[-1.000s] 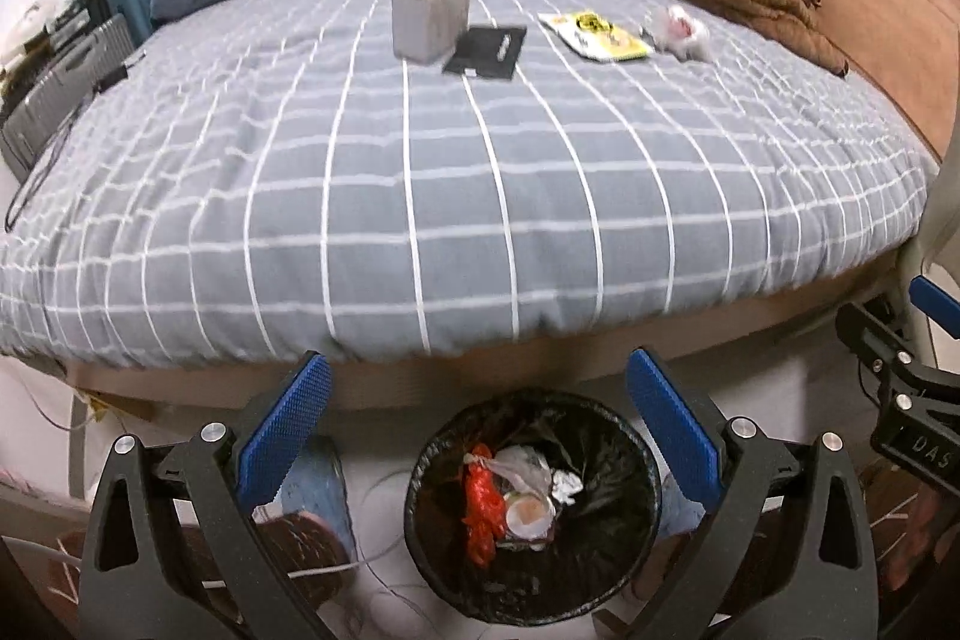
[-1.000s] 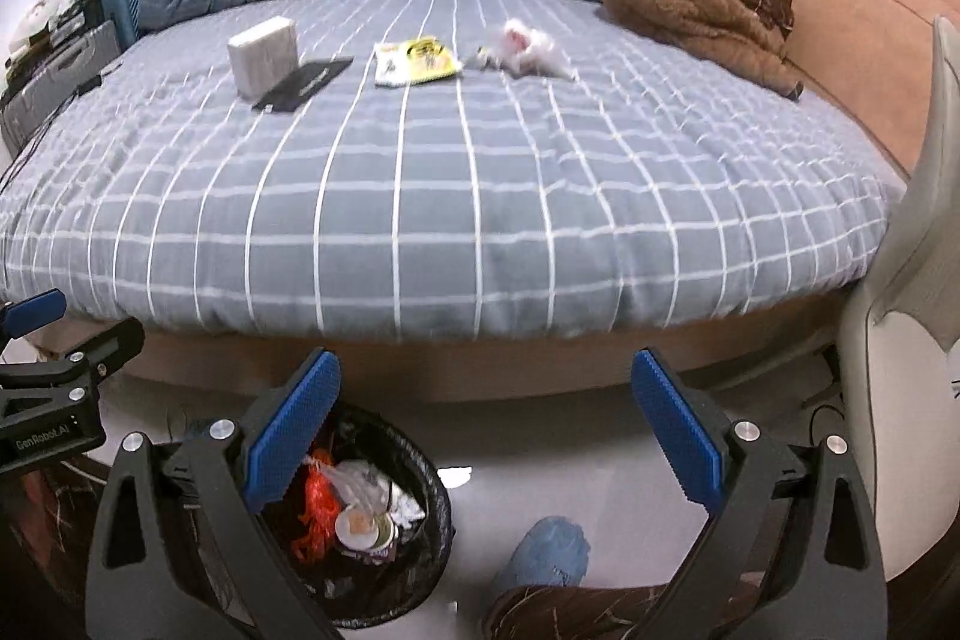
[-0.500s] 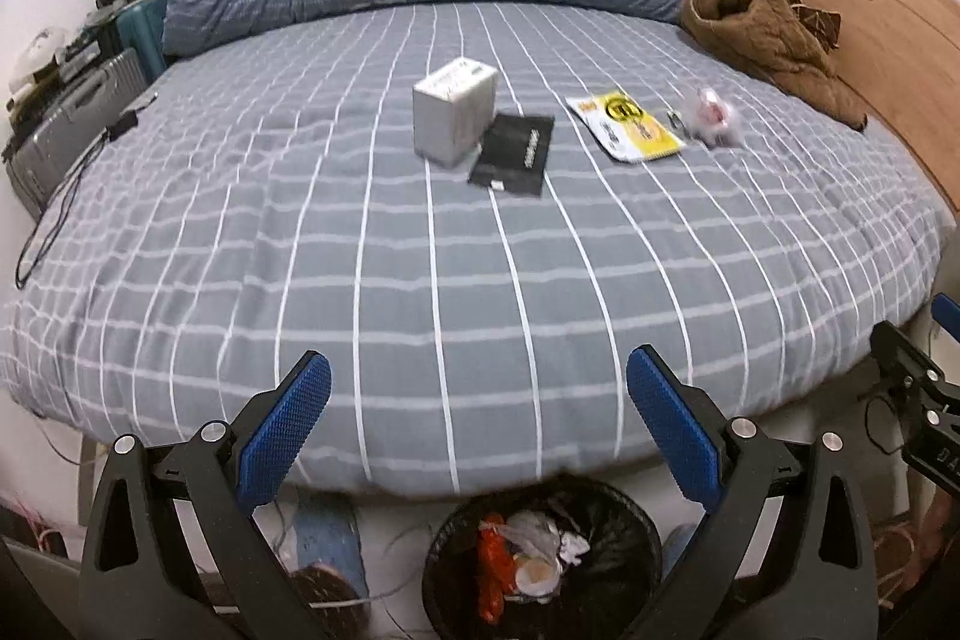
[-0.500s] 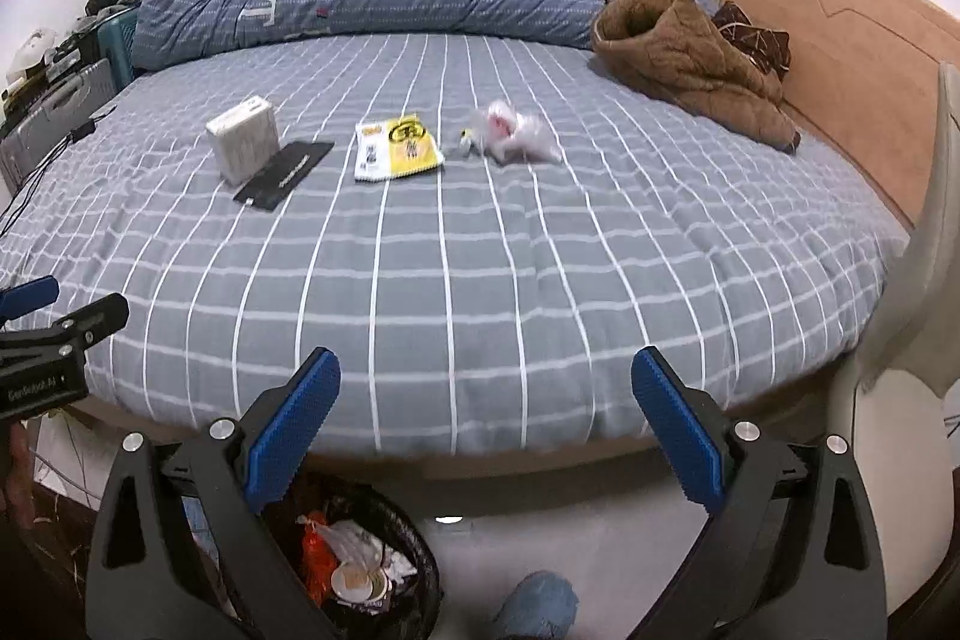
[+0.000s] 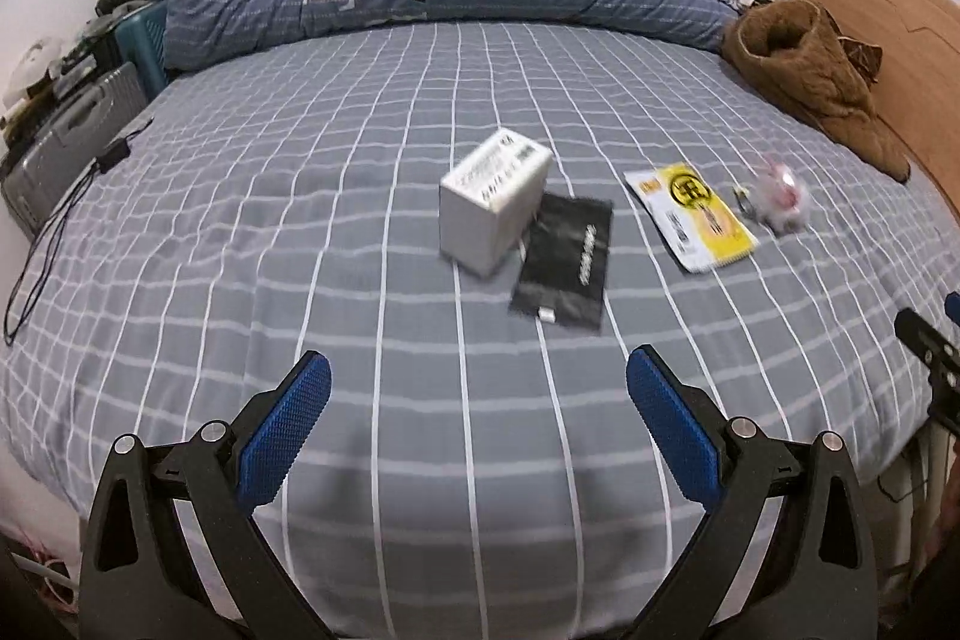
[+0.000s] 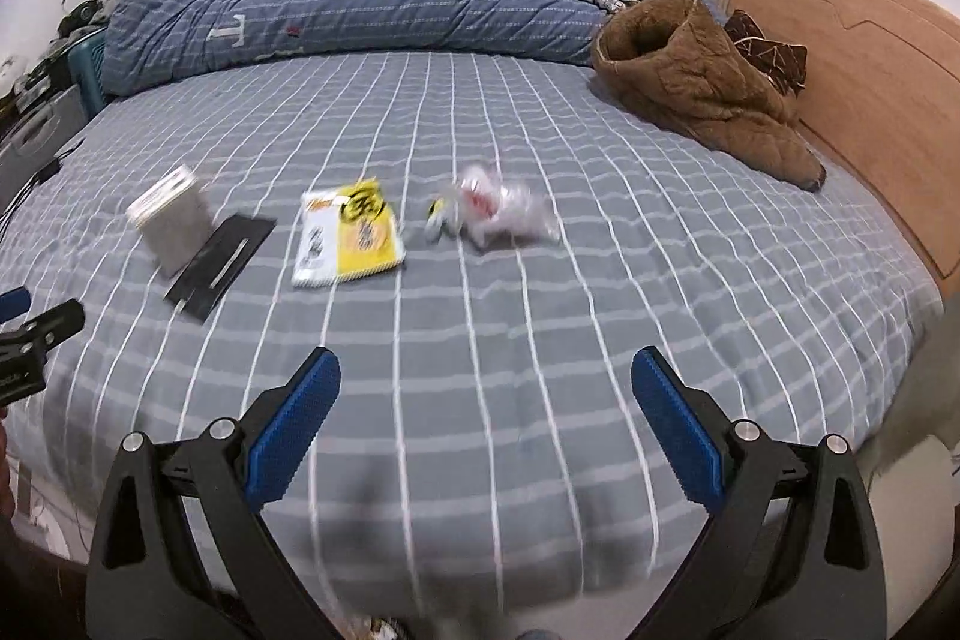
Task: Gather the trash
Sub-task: 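Withdraw both tools from the bin back toward the bed, then grasp the white box with the left tool while the right tool grasps the clear plastic bag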
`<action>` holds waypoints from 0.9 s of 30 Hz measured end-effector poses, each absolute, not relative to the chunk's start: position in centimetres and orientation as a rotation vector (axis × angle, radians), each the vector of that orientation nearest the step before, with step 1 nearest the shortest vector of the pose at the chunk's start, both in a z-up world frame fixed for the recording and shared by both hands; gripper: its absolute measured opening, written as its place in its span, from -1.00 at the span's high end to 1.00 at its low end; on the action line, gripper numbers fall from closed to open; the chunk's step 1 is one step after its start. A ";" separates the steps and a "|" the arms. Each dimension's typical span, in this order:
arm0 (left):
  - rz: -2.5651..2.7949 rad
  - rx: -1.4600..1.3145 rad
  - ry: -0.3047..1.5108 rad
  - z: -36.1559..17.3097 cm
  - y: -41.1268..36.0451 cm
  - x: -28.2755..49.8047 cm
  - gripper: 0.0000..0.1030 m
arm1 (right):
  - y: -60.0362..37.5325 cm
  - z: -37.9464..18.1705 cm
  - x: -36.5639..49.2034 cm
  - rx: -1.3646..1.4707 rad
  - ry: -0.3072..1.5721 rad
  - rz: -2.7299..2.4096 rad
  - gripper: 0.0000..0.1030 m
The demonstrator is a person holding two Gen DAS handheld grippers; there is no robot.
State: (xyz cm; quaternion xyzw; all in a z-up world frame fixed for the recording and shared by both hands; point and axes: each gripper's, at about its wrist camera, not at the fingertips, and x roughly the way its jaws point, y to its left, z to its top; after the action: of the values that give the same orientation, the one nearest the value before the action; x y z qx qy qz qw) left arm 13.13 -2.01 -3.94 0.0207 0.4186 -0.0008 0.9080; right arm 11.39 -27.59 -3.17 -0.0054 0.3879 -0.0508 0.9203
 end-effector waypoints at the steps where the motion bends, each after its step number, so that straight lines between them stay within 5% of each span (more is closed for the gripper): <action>1: 0.000 0.045 0.863 -4.1 -1.9 14.0 -0.89 | -27.7 -3.3 12.2 -0.009 0.796 -0.107 -0.82; 23: -0.022 0.058 0.864 -8.2 -2.3 25.9 -0.88 | -30.9 -9.7 28.0 0.012 0.835 -0.090 -0.63; 25: -0.024 0.066 0.869 -8.6 -2.6 26.5 -0.81 | -30.9 -10.0 28.5 0.019 0.844 -0.074 -0.51; 27: -0.024 0.087 0.878 -9.0 -2.9 26.9 -0.53 | -30.9 -10.3 29.0 0.027 0.857 -0.058 -0.46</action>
State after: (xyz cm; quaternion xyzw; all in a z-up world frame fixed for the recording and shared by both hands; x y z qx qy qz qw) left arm 26.89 -2.87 -9.04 0.0422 0.4248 -0.0114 0.9042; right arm 29.04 -30.91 -10.27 0.0130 0.4152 -0.0281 0.9092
